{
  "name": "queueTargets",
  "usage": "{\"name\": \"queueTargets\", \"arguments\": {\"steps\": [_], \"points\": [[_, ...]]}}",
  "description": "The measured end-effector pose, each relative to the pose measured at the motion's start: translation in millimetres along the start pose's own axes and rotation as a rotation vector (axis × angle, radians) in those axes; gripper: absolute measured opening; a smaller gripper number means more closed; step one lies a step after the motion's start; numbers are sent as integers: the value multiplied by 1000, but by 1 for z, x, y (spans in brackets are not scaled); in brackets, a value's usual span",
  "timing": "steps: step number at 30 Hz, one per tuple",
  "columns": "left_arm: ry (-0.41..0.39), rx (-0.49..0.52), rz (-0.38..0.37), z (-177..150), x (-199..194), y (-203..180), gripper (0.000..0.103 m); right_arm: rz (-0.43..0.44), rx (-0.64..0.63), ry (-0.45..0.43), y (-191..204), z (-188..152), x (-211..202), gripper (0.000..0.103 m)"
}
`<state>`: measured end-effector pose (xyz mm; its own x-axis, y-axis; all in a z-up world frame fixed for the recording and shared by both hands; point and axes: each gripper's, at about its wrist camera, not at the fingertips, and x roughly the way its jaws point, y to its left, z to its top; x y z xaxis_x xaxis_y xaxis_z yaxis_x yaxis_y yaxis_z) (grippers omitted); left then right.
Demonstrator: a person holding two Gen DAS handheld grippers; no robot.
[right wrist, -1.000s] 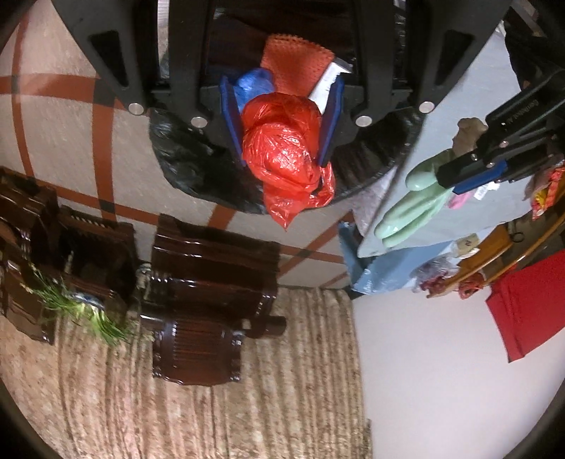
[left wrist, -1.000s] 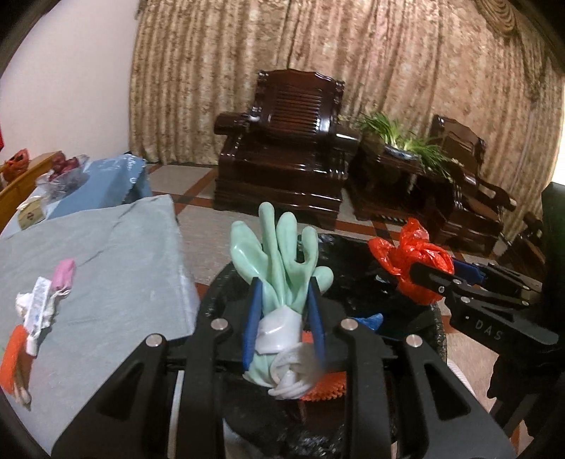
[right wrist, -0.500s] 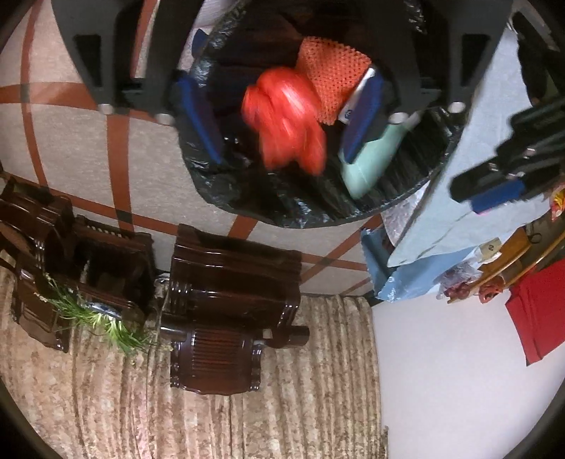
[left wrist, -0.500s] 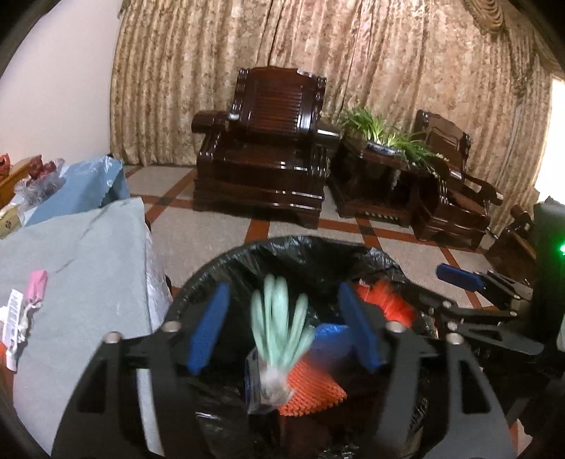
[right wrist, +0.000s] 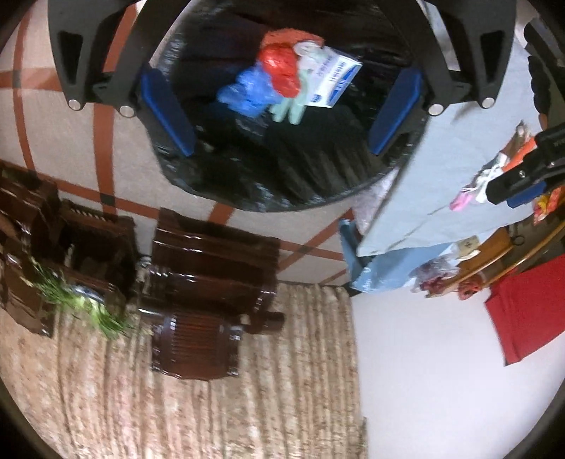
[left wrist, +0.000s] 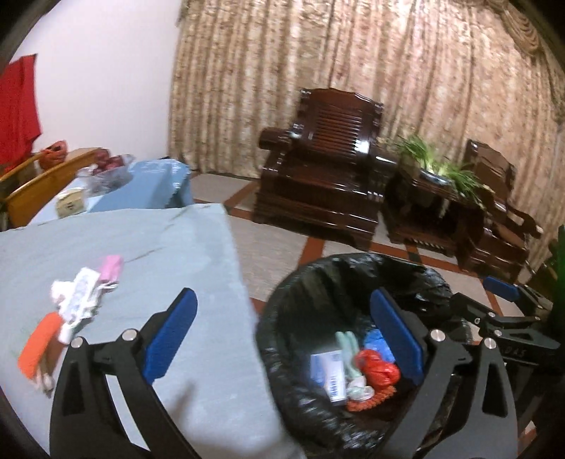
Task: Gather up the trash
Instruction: 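Move both grippers back over the table toward the remaining items, then grasp the orange mesh pad with the left gripper while the right gripper grasps a green glove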
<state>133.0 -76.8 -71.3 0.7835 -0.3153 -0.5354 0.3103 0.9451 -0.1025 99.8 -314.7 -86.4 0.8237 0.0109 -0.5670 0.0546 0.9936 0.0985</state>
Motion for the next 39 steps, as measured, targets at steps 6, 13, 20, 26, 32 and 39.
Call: {"name": "queueTargets", "arguments": {"steps": [6,13,20,26,32,39], "points": [[-19,-49,91,-3,-25,39,96,74,-68,-27,49,10,2,97],[-37,-82,220,-9,-51,91,96,182,-164,-57,112,17,11,97],[-45,-127,334,-20,-73,149,96,258,-241,-75,173,17,28,97],[-26,-134,426,-36,-78,193,96,316,-255,-28,218,8,51,97],[16,-155,468,-55,-68,234,96,343,-273,12,256,-3,76,97],[83,-170,459,-71,-42,267,84,354,-300,51,285,-11,97,97]]}}
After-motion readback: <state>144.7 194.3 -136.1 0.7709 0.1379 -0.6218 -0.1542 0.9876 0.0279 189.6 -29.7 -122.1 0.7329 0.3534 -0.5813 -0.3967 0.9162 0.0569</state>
